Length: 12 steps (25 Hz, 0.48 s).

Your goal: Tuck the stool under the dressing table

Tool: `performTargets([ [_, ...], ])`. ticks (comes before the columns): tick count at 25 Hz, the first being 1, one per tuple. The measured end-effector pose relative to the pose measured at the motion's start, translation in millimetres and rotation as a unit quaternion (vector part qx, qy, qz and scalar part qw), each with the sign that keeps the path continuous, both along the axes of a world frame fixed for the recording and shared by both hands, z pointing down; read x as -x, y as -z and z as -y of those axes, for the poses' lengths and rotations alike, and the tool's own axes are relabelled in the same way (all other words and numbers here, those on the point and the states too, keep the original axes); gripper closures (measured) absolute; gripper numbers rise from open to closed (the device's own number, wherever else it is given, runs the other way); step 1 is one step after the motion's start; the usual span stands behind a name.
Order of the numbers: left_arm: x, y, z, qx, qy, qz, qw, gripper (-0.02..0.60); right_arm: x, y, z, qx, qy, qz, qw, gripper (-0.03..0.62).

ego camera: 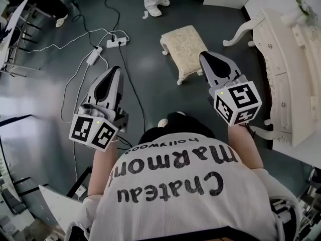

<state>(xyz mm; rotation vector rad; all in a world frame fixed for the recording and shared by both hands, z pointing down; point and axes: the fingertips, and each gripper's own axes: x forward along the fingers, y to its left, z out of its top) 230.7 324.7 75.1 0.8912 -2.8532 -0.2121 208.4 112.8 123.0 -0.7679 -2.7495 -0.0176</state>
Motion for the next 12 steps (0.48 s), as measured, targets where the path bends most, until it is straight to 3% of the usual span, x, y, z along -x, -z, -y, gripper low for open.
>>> performTargets([
  [7, 72.2, -39.6, 37.6, 0.004, -0.062, -0.021, 0.9978, 0.558, 44.9, -44.3, 41.3, 0.022, -0.051, -0.033, 0.998, 0.566],
  [12, 145.2, -55.6, 70.4, 0.04, -0.101, -0.024, 0.9938, 0.558, 115.6, -69.7, 67.0, 0.031, -0.077, -0.046, 0.996, 0.566],
])
